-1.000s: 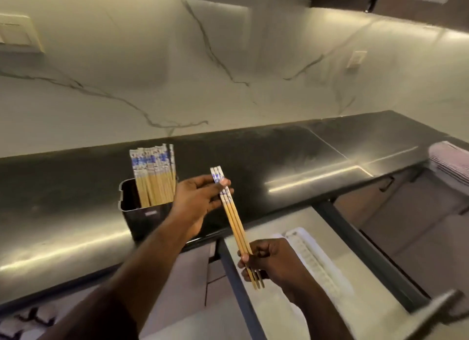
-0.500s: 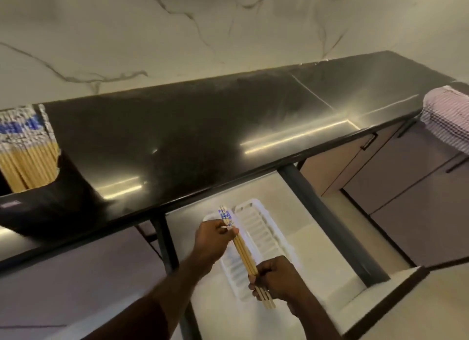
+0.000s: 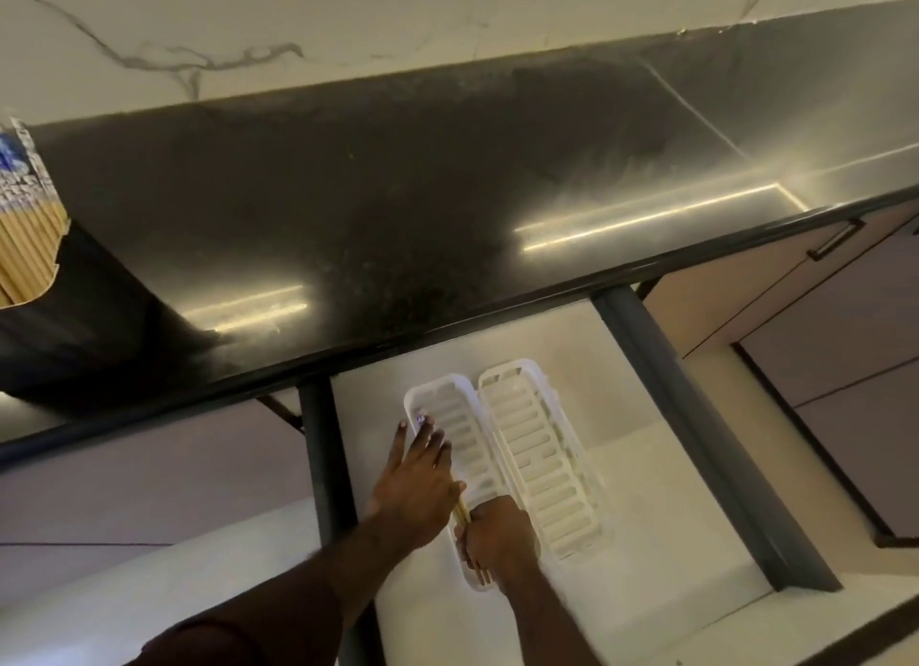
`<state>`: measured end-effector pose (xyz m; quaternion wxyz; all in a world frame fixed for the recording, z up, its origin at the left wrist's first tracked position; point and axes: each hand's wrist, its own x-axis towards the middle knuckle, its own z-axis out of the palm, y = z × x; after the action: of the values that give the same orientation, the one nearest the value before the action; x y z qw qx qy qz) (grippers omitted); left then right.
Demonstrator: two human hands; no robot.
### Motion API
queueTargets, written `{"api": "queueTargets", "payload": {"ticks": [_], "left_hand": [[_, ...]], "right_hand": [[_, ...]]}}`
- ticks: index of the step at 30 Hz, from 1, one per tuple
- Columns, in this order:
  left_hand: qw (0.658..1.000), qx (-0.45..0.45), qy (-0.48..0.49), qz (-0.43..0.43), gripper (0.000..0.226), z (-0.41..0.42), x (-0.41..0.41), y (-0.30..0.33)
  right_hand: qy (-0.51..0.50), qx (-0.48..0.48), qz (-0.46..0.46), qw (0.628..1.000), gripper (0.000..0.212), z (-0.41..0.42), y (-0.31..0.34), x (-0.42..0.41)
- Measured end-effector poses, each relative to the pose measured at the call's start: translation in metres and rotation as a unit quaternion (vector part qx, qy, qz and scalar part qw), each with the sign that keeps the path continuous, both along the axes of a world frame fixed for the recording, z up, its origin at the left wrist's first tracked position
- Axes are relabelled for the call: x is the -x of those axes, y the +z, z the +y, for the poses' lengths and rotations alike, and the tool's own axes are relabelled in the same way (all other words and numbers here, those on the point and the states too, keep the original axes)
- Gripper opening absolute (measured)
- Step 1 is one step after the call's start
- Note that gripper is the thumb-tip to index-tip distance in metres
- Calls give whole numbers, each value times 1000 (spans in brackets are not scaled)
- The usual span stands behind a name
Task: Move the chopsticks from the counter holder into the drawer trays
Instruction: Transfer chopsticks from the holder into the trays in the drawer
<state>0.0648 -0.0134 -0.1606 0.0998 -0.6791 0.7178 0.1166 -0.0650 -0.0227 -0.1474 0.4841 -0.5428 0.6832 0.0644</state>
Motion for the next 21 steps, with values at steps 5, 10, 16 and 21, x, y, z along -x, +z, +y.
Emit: {"api": "queueTargets", "payload": {"ticks": [5,10,16,21], "left_hand": [[993,-21,-97,-63,53,0,3,4],[991,-57,-95,-74,52,-7,6,8],[992,-63,-91,-54,52,-11,2,10],[996,-1,-87,-29,51,-12,-11,36]], "right_hand": [[93,39,56,993,31,3,-11,-2],[89,102,103,985,21,14,-12,-3],[101,102,92,985,36,19,-6,-4],[74,188,53,978,33,8,33,-5]]}}
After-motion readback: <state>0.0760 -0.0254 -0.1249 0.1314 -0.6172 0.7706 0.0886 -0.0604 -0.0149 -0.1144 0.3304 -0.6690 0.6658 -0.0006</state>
